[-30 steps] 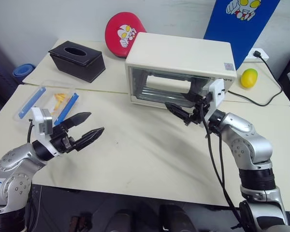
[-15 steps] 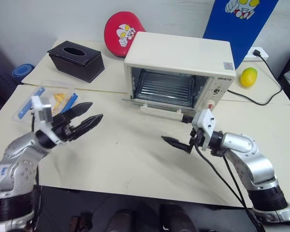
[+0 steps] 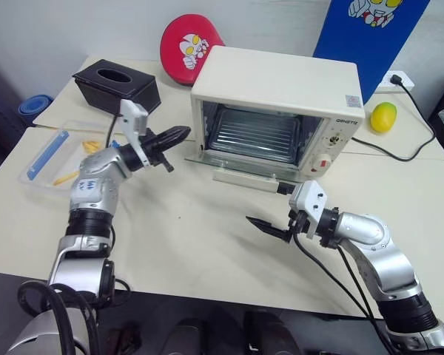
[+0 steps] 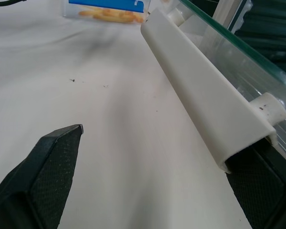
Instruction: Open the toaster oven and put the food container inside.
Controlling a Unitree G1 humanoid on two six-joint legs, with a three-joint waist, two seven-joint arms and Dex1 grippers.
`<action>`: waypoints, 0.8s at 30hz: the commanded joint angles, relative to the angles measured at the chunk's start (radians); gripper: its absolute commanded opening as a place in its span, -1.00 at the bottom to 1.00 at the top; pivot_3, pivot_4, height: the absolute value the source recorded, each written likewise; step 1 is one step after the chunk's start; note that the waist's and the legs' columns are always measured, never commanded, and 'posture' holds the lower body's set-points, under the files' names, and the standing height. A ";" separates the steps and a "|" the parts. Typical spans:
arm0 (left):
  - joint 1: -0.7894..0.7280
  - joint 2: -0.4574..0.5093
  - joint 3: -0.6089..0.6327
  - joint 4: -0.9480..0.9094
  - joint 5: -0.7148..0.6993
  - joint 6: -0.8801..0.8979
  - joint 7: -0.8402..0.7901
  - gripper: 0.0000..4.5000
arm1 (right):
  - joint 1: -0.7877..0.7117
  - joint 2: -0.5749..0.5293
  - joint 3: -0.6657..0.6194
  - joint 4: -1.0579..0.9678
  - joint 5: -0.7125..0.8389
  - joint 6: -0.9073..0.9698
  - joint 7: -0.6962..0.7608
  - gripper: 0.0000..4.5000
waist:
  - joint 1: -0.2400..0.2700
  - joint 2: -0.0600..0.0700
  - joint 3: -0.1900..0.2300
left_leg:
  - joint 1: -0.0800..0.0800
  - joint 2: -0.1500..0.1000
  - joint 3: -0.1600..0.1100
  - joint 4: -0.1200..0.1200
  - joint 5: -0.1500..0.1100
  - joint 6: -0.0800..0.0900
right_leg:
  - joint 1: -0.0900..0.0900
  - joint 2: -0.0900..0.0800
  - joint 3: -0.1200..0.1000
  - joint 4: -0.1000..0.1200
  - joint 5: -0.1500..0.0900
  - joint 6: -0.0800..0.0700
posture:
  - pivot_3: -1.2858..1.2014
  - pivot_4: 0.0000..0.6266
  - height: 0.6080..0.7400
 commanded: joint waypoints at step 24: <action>0.318 -0.046 0.016 -0.193 0.108 -0.176 0.041 -0.81 | 0.478 0.001 -0.303 -0.134 0.152 -0.221 -0.023 1.00 | 0.002 -0.001 0.001 | 0.004 -0.001 0.001 0.003 0.000 0.000 | 0.002 -0.001 0.005 0.003 0.000 0.000 | 0.03 -0.52 1.00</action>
